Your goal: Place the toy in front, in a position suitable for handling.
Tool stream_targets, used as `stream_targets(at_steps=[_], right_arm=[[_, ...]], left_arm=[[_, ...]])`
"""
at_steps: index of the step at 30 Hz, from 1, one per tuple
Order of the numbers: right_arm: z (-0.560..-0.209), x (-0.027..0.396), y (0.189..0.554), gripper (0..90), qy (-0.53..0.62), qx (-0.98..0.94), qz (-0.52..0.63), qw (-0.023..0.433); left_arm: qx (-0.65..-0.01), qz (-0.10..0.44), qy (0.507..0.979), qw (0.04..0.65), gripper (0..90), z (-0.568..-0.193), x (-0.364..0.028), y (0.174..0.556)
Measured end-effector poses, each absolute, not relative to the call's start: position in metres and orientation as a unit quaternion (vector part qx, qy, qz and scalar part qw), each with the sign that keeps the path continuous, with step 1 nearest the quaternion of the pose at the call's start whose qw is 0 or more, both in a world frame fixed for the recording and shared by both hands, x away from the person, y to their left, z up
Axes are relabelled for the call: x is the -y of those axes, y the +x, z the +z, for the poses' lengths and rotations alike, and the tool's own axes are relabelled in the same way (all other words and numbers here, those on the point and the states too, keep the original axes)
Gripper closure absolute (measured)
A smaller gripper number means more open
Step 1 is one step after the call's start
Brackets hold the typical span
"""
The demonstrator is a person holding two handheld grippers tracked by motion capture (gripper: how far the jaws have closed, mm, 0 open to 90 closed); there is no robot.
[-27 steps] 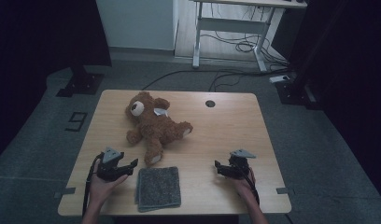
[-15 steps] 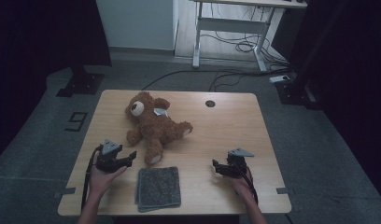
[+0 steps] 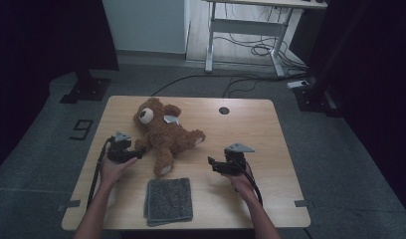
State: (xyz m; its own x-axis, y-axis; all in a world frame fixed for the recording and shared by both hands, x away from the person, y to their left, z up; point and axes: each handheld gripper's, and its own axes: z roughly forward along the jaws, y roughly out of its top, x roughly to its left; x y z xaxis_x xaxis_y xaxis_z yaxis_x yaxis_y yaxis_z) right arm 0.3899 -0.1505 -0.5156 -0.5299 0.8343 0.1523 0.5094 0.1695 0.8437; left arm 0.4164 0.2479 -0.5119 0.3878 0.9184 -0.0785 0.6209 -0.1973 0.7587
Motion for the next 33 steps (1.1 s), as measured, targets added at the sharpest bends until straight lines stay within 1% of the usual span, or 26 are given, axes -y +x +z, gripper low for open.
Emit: stream_targets(at_steps=[5,8,9,10,11,12,13,14,15,16,17,18,19,20,22,23,25,29,33], right_arm=[[-0.51,0.12,0.412,18.7,0.442,-0.746,0.472,0.16],[-0.507,0.107,0.425,16.7,0.438,-0.74,0.487,0.153],[-0.505,0.101,0.433,15.4,0.436,-0.741,0.49,0.145],[-0.505,0.101,0.433,15.4,0.436,-0.741,0.49,0.145],[-0.505,0.098,0.436,14.7,0.435,-0.741,0.49,0.143],[-0.505,0.094,0.441,14.0,0.432,-0.744,0.49,0.14],[-0.505,0.091,0.444,14.1,0.432,-0.746,0.487,0.142],[-0.505,0.087,0.448,15.7,0.431,-0.75,0.483,0.138],[-0.507,0.082,0.453,17.7,0.426,-0.755,0.479,0.135],[-0.508,0.079,0.457,22.3,0.424,-0.763,0.468,0.14],[-0.511,0.077,0.462,38.5,0.415,-0.774,0.459,0.136],[-0.511,0.077,0.462,38.5,0.415,-0.774,0.459,0.136],[-0.511,0.077,0.463,50.0,0.417,-0.773,0.458,0.137],[-0.511,0.077,0.463,50.0,0.417,-0.773,0.458,0.137],[-0.509,0.08,0.463,58.1,0.421,-0.77,0.458,0.144],[-0.505,0.085,0.464,63.2,0.432,-0.761,0.457,0.16],[-0.503,0.087,0.464,64.2,0.435,-0.758,0.455,0.167],[-0.493,0.107,0.472,68.8,0.458,-0.734,0.454,0.214],[-0.486,0.119,0.476,70.3,0.458,-0.73,0.453,0.229]], left_arm=[[-0.516,0.196,0.754,0.357,29.8,-0.517,-0.24,0.431],[-0.519,0.194,0.753,0.355,33.1,-0.521,-0.238,0.437],[-0.52,0.193,0.753,0.355,38.4,-0.521,-0.238,0.439],[-0.519,0.191,0.753,0.356,38.4,-0.522,-0.238,0.44],[-0.52,0.185,0.752,0.361,42.1,-0.522,-0.237,0.441],[-0.521,0.18,0.751,0.363,47.8,-0.523,-0.237,0.441],[-0.524,0.176,0.75,0.363,51.5,-0.523,-0.237,0.442],[-0.527,0.174,0.747,0.365,57.7,-0.524,-0.237,0.442],[-0.529,0.17,0.745,0.369,62.2,-0.524,-0.237,0.443],[-0.529,0.167,0.744,0.371,65.9,-0.523,-0.237,0.443],[-0.53,0.165,0.743,0.375,71.8,-0.523,-0.237,0.443],[-0.528,0.166,0.743,0.376,71.8,-0.523,-0.237,0.442],[-0.527,0.17,0.742,0.379,74.5,-0.521,-0.237,0.442],[-0.527,0.171,0.739,0.384,74.5,-0.52,-0.237,0.442],[-0.525,0.174,0.732,0.397,75.8,-0.515,-0.238,0.44],[-0.523,0.175,0.728,0.408,76.7,-0.509,-0.238,0.439],[-0.514,0.179,0.726,0.42,77.1,-0.499,-0.236,0.436],[-0.491,0.185,0.726,0.444,78.3,-0.476,-0.232,0.426],[-0.463,0.188,0.731,0.464,78.7,-0.457,-0.224,0.412]])
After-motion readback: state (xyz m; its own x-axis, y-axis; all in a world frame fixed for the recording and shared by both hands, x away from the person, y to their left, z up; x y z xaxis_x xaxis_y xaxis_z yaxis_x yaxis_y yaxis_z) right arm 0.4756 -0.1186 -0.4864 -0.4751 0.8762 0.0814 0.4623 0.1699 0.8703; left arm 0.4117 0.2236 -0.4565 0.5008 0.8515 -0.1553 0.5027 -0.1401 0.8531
